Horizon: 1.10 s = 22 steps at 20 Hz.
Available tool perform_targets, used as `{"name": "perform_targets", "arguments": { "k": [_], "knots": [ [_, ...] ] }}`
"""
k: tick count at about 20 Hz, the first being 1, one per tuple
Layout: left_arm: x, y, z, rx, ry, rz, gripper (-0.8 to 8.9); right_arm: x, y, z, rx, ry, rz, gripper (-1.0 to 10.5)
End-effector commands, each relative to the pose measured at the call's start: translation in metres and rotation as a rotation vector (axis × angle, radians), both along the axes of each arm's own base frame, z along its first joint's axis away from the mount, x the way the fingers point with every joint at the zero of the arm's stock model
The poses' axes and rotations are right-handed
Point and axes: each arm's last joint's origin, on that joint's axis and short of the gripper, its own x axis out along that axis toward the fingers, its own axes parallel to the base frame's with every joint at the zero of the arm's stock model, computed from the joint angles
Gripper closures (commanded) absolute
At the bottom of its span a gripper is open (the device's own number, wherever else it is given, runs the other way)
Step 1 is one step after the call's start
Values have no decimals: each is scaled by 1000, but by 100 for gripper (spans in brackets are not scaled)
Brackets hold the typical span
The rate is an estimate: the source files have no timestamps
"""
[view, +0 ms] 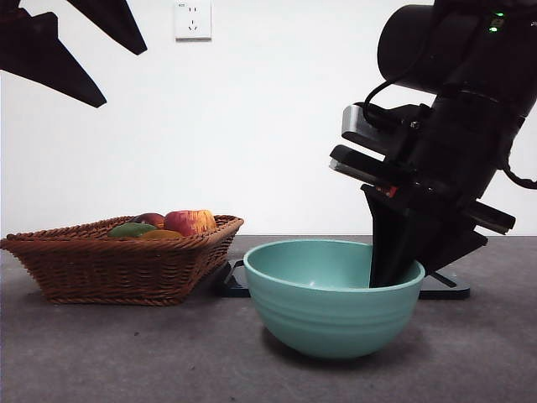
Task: Pick up the wifruite, put it on the bowl, pick up the plate, put it on desk
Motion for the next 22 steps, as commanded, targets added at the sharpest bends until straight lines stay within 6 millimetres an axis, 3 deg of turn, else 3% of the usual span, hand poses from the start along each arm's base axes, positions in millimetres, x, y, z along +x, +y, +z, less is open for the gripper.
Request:
{"name": "perform_targets", "arguments": {
  "k": [1,3,8,14,22],
  "knots": [
    [1,-2,2,-1,-20,-19,470,0,3,-1,0,23,-14,723],
    [1,-2,2,-1,-21,-19,470,0,3,-1,4,26,-23,668],
    [1,-2,2,-1,-21,-19,470,-1,3,6,20,9,-29,663],
    [1,-2,2,2,-15,-19,470,-17,-10,49,106,-117,-34,604],
    [0,-1,1,7,-2,-18,470,-68,-44,109,222,-300,-17,604]
  ]
}}
